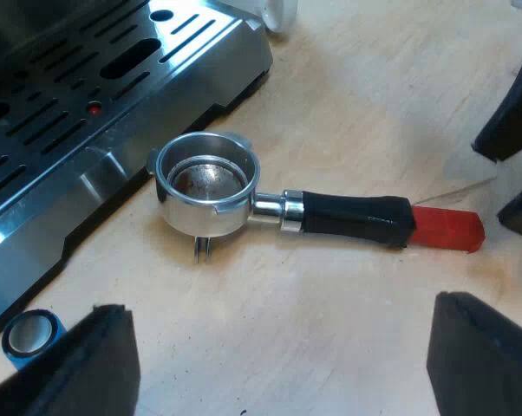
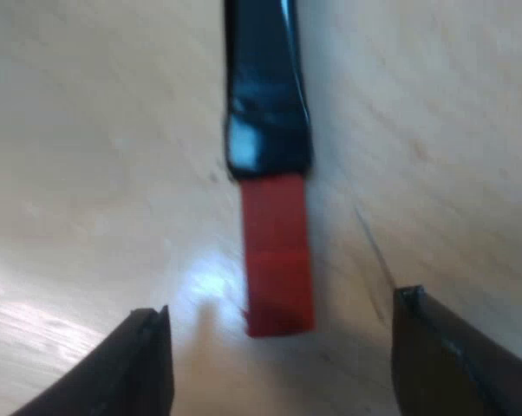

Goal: Grind coffee beans and then tamp

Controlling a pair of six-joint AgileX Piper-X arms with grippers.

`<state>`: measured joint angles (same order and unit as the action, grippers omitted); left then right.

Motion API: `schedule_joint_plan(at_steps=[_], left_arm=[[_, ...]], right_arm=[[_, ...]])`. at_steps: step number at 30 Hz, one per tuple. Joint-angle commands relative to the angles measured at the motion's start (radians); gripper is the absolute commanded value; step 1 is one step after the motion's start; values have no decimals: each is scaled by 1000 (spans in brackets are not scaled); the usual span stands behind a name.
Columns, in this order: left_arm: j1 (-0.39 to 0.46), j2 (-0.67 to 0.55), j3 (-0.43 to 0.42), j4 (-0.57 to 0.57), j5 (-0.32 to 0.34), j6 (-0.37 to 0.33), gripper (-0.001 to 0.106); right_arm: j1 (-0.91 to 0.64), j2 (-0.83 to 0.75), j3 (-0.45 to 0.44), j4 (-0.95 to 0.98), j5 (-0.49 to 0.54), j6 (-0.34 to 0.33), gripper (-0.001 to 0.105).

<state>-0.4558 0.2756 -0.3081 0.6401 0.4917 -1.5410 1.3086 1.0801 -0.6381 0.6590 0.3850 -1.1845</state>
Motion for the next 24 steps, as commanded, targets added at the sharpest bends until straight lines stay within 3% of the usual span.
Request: schedule_joint_plan(at_steps=[1,10,14,17,24], left_arm=[[-6,-6,-2,-18,15,5,70],[-6,-6,-2,-18,20,5,70],[-6,-6,-2,-18,20,5,70],[-6,-6,-2,-18,20,5,70],[-6,-6,-2,-37,-31,5,70]], right_arm=[[-2,-48,-43,18,21,-63,57],[0,-121,-188,-5,121,-244,60],[0,-131,-220,-76,135,-264,68],[0,-130,-221,-141,135,-308,68],[0,-130,-221,-199,137,-322,68]])
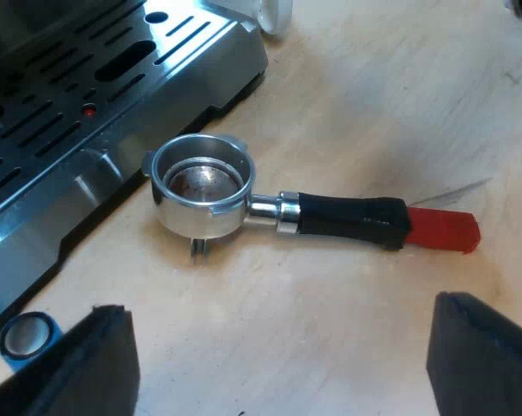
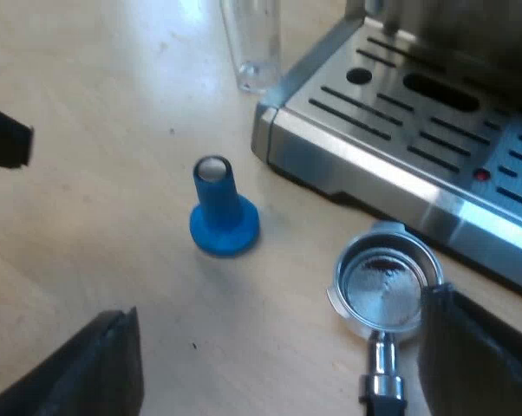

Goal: Grind coffee beans and then tamp

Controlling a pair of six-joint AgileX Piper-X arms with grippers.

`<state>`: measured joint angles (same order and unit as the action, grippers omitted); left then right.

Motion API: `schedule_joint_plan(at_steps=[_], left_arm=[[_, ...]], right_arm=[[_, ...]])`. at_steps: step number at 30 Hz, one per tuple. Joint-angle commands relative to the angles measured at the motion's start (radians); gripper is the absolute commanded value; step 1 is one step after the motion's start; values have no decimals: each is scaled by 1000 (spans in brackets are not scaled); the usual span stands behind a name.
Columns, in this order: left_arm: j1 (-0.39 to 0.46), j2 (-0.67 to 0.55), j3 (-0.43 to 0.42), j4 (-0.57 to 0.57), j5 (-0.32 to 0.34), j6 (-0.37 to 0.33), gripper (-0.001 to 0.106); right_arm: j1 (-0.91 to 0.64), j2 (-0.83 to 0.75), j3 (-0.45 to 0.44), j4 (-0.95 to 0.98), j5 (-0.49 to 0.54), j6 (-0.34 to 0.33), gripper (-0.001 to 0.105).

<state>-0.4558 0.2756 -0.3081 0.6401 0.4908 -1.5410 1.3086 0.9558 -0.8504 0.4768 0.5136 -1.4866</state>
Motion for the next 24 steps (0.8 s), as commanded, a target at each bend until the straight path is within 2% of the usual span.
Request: schedule_joint_plan(at_steps=[1,6,9,15,20,24], left_arm=[[-6,-4,1,-56,-51,5,70],[-6,-4,34,-130,-176,5,70],[-6,-4,69,-175,-211,5,70],[-6,22,128,-326,-242,-78,70],[-6,109,144,-396,-242,-79,70],[-6,224,166,-492,-253,-85,70]], right_arm=[[0,-6,-9,-24,9,-20,68],[0,-6,-9,-31,9,-20,68],[0,-6,-9,-31,9,-20,68],[0,-6,-9,-31,9,-20,68],[0,-6,-9,-31,9,-20,68],[0,-6,-9,-31,9,-20,68]])
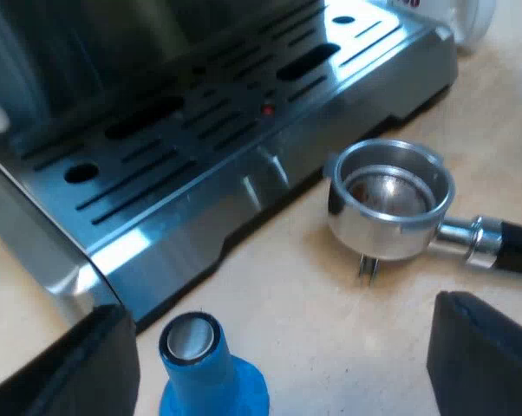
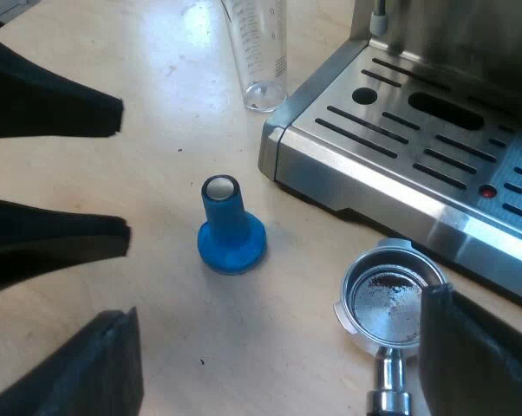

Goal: Grind coffee beans and then tamp

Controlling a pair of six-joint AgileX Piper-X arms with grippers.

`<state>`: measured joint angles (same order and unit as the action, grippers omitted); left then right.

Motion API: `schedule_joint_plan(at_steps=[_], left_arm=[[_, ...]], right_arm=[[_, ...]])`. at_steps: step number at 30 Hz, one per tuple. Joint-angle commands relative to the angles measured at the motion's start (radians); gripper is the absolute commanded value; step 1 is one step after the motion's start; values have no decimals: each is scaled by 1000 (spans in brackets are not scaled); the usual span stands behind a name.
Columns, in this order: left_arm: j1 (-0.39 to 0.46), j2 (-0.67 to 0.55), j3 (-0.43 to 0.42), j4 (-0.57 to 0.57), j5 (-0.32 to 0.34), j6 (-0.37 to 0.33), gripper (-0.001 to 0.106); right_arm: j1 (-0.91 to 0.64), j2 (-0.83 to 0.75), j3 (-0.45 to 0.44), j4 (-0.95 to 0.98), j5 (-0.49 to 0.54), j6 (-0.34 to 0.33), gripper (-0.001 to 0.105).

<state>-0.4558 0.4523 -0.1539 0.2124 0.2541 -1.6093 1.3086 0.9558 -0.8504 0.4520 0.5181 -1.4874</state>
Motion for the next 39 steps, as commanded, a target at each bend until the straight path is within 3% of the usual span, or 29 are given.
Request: schedule_joint_plan(at_steps=[1,5,22,28,39], left_arm=[[-6,83,18,-104,-25,-29,70],[-6,183,23,-199,-70,-67,70],[-6,624,23,-510,-71,-78,70],[-6,720,10,-577,-71,-78,70],[-6,815,-54,-578,-71,-78,69]], right_arm=[[0,-6,-9,-7,4,-19,68],[0,-6,-9,-7,2,-19,68],[0,-6,-9,-7,2,-17,68],[0,-6,-9,-7,2,-12,68],[0,-6,-9,-7,2,11,68]])
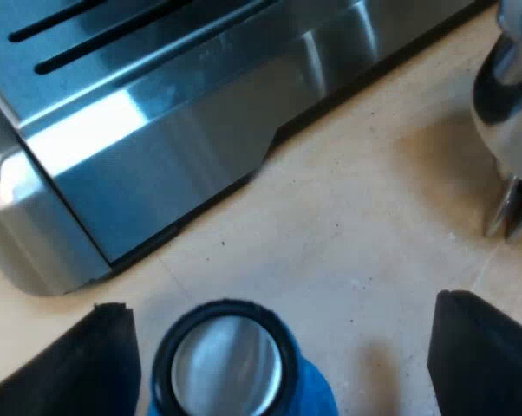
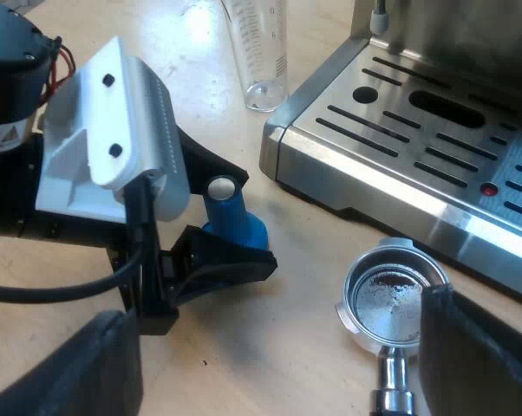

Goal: Grind coffee beans and then tamp

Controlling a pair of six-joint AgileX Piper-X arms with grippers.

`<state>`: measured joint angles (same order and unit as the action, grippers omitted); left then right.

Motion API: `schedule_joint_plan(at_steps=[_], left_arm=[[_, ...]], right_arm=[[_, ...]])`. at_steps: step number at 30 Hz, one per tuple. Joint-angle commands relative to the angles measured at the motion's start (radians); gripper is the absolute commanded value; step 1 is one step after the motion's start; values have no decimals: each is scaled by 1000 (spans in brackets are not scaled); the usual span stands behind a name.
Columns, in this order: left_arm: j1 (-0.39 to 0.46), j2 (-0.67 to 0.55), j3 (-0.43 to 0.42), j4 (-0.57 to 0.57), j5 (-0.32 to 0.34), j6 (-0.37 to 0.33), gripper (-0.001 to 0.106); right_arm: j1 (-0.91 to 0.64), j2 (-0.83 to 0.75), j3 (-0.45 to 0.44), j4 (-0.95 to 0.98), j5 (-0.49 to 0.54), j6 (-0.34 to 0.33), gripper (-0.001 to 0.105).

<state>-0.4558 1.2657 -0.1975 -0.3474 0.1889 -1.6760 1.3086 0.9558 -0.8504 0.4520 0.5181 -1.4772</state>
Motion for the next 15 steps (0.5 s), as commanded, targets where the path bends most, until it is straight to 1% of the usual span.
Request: schedule_joint_plan(at_steps=[1,2,4,5,7,10,12,15], left_arm=[[-6,2,-10,-18,-6,-11,66],[-6,2,-10,-18,-6,-11,63],[-6,2,-10,-18,-6,-20,47],[-6,2,-10,-18,-6,-21,44],[-6,2,-10,-18,-6,-22,28],[-6,-14,-10,-18,-6,-22,17],[-6,-31,-10,-18,-6,-22,15],[-6,-78,-10,-14,-6,-22,15]], right_arm=[[0,-6,-9,-7,2,0,68],[0,-6,-9,-7,2,0,68],[0,-6,-9,-7,2,0,68],[0,-6,-9,-7,2,0,68],[0,-6,-9,-7,2,0,68],[0,-6,-9,-5,2,0,68],[0,-6,-9,-5,2,0,68],[0,-6,-9,-5,2,0,68]])
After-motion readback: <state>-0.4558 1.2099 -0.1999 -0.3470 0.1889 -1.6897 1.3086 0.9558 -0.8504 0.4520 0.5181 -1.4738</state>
